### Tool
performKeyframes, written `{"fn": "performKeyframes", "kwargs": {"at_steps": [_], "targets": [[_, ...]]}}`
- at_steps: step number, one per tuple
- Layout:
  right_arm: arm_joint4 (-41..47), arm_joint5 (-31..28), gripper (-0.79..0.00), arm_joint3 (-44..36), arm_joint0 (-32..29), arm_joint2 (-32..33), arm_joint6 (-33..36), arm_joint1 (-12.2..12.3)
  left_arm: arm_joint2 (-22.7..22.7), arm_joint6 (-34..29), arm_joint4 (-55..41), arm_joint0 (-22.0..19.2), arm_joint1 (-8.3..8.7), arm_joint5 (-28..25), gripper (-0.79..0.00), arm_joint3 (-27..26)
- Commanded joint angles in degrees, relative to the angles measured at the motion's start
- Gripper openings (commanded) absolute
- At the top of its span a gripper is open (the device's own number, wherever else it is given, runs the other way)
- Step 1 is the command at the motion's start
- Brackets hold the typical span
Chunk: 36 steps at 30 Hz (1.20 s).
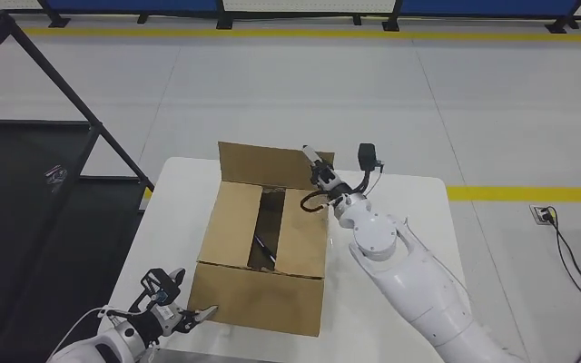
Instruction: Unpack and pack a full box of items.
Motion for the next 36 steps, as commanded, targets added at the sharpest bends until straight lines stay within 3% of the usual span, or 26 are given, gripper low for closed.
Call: {"fn": "performKeyframes", "kwargs": {"at_steps": [1, 5, 20, 28, 36], "targets": [[-0.18, 1.01, 0.000, 2.33, 1.99, -1.40, -3.00, -1.19, 0.10, 0.60, 0.04, 0.29, 0.02, 0.26, 0.000, 0.29], [0.63, 3.30, 0.000, 8.94, 5.84, -3.82, -8.45, -3.86, 0.62, 1.61, 0.51, 0.81, 0.06, 0.56, 0.000, 0.80], [8.28, -0.52, 0.000, 33.52, 14.54, -7.06, -1.74, -11.51, 3.53, 1.98, 5.04, 0.95, 0.35, 0.90, 0.000, 1.12], [8.16, -2.30, 0.000, 39.15, 16.17, -6.35, 0.06, -13.31, 4.44, 2.00, 6.48, 0.68, 0.54, 0.92, 0.000, 0.91], [9.83, -14.07, 0.000, 36.64, 14.98, -1.99, 7.91, -12.31, 1.58, 5.15, 0.95, 1.41, 0.47, 4.68, 0.000, 0.59]]}}
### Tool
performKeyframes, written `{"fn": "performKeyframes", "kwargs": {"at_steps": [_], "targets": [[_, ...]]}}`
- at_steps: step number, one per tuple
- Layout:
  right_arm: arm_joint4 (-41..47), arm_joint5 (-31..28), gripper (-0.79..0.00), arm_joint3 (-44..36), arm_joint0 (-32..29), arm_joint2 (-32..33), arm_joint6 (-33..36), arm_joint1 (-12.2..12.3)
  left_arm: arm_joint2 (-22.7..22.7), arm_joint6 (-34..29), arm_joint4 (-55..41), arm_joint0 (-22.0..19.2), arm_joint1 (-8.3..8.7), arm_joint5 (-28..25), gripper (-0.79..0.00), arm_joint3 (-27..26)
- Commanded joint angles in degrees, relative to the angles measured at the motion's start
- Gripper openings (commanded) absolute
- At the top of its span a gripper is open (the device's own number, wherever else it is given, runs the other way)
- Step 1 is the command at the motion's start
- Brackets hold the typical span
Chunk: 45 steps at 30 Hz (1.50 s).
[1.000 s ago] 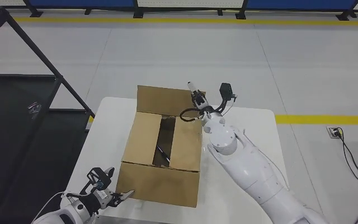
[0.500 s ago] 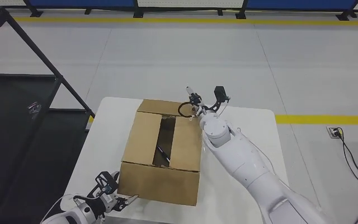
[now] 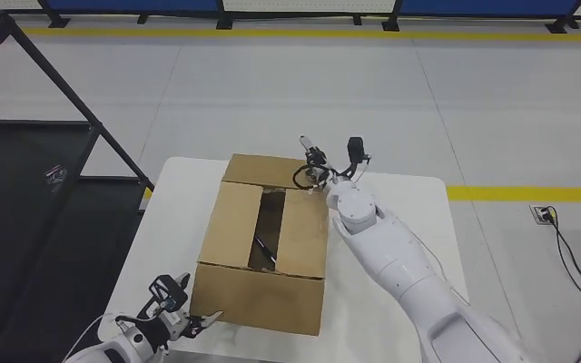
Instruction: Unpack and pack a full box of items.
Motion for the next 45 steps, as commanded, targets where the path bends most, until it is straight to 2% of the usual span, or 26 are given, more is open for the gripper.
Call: {"fn": "performKeyframes", "kwargs": {"at_steps": [1, 5, 7, 9, 12, 19, 22, 24, 27, 33, 39, 45], "targets": [[-0.70, -2.26, 0.000, -1.48, -0.40, 1.03, 2.89, 0.60, -1.18, 0.77, -2.16, 0.33, -0.01, 0.77, 0.000, -0.22], [-3.33, -5.05, 0.000, -6.94, -2.19, 2.12, 10.33, 1.82, -4.41, 2.63, -7.48, 1.24, -0.02, 1.83, 0.000, -0.02], [-7.47, -5.16, 0.000, -9.54, -2.94, 2.08, 13.89, 2.70, -6.15, 2.86, -10.42, 1.49, -0.03, 2.70, 0.000, 0.62], [-10.80, -2.25, 0.000, -11.58, -3.46, 2.78, 11.80, 3.40, -7.52, 2.41, -12.52, 1.42, -0.08, 4.93, 0.000, 1.43], [-10.80, -2.25, 0.000, -11.58, -3.46, 2.78, 11.80, 3.40, -8.41, 2.03, -15.45, 1.52, -0.22, 7.10, 0.000, 2.65], [-10.98, -2.35, 0.000, -11.84, -3.72, 2.63, 12.06, 3.39, -9.06, 1.81, -17.83, 1.80, -0.24, 6.87, 0.000, 3.63], [-14.72, -1.90, 0.000, -13.53, -4.63, 1.02, 14.82, 3.33, -9.06, 1.81, -17.83, 1.80, -0.24, 6.87, 0.000, 3.63], [-17.05, -3.04, 0.000, -14.61, -4.58, -0.43, 20.53, 3.24, -8.91, 1.87, -17.93, 1.76, -0.29, 7.36, 0.000, 3.60], [-19.07, -4.46, 0.000, -14.98, -4.34, -1.51, 25.13, 3.12, -8.58, 1.79, -18.68, 1.64, -0.44, 9.38, 0.000, 3.56], [-19.91, -4.17, 0.000, -14.57, -4.17, -3.63, 32.26, 2.16, -8.60, 1.65, -20.69, 1.49, -0.68, 12.12, 0.000, 3.53], [-16.74, -1.00, 0.000, -9.71, -2.91, -4.76, 35.05, 0.19, -9.02, 2.39, -21.28, 1.99, -0.83, 12.84, 0.000, 3.24], [-12.07, -3.37, 0.000, -3.99, -1.14, -4.97, 37.91, -1.98, -9.01, 3.27, -20.39, 2.64, -0.89, 11.81, 0.000, 2.38]]}}
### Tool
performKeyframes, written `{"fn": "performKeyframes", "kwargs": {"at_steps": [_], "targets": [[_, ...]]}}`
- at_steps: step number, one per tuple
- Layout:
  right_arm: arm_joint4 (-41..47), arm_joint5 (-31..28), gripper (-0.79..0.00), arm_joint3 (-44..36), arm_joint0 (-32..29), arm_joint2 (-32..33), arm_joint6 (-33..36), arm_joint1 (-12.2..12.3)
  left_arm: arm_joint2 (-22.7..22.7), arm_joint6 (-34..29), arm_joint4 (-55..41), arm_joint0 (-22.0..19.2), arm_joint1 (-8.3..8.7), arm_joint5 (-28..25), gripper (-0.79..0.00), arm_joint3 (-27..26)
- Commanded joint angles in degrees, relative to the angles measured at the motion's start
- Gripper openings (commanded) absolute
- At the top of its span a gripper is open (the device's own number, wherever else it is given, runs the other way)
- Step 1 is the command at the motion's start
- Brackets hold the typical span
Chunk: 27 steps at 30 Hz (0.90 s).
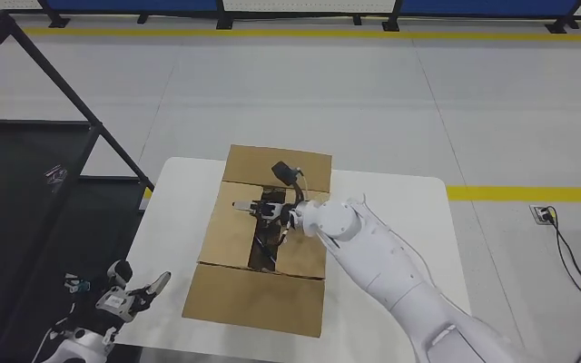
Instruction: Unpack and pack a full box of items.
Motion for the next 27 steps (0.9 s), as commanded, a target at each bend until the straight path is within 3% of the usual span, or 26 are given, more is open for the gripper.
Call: {"fn": "performKeyframes", "kwargs": {"at_steps": [1, 13, 18, 27], "targets": [[1.62, -1.12, 0.000, 2.24, 0.80, 0.00, 1.08, -0.75, 0.14, 0.37, 0.63, 0.20, -0.01, -0.65, 0.000, -0.32], [11.46, -9.20, 0.000, 10.47, 4.22, 3.40, 3.04, -3.58, 0.88, 1.80, 4.14, 1.73, -0.08, -2.98, 0.000, -3.06], [12.90, -12.85, 0.000, 10.90, 4.99, 4.08, 5.01, -4.38, 2.79, 0.14, 5.18, 0.81, -0.22, -1.32, 0.000, -4.36], [7.97, -11.69, 0.000, 9.95, 6.69, 2.18, -3.73, -6.61, 7.89, -4.86, 8.08, -3.44, -0.55, 4.02, 0.000, -5.55]]}}
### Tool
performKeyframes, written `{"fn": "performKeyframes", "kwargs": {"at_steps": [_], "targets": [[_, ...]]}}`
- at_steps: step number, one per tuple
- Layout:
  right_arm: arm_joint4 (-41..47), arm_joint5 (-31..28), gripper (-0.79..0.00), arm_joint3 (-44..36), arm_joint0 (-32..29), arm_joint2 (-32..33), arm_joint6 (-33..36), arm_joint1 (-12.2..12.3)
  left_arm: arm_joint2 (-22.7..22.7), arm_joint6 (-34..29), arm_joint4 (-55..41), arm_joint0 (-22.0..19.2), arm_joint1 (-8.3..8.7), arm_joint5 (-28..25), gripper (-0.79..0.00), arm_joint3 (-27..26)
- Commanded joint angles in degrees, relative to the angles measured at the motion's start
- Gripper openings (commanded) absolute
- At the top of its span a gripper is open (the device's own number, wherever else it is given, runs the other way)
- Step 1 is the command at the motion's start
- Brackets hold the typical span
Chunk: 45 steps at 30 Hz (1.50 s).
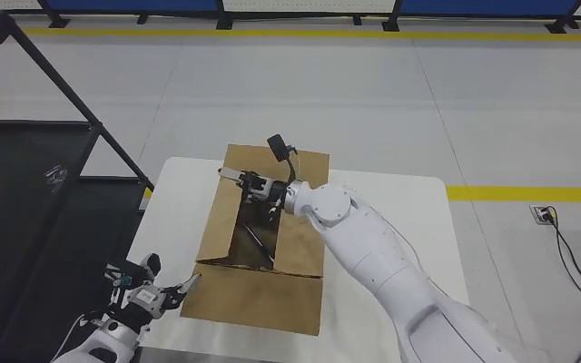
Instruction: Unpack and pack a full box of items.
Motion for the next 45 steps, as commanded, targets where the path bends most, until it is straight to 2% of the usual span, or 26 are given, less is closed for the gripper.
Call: {"fn": "performKeyframes", "kwargs": {"at_steps": [1, 15, 23, 27, 35, 45], "targets": [[-0.96, -0.33, 0.000, -0.20, 0.27, -0.33, -0.88, -0.36, 0.97, -0.91, 0.44, -0.95, -0.06, 0.88, 0.000, -0.10], [-8.71, -0.41, 0.000, -0.60, 0.96, -2.11, -6.16, -2.31, 5.85, -5.81, 2.86, -7.28, -0.58, 7.25, 0.000, 1.38], [-9.78, -0.71, 0.000, -0.33, 0.58, -1.18, -6.64, -2.53, 7.77, -5.63, 4.59, -8.50, -0.68, 6.13, 0.000, 1.50], [-10.41, -1.00, 0.000, -0.53, 0.18, -0.72, -6.60, -2.62, 7.89, -5.23, 4.56, -8.48, -0.83, 7.70, 0.000, 1.48], [-11.87, -1.53, 0.000, -0.58, -0.18, 0.18, -6.67, -2.59, 6.03, -5.36, 0.30, -9.19, -1.08, 10.44, 0.000, 1.65], [-16.34, -0.34, 0.000, -1.44, -0.66, 1.99, -10.89, -1.54, 0.14, -4.43, -3.65, -7.64, -0.93, 10.11, 0.000, 2.15]]}}
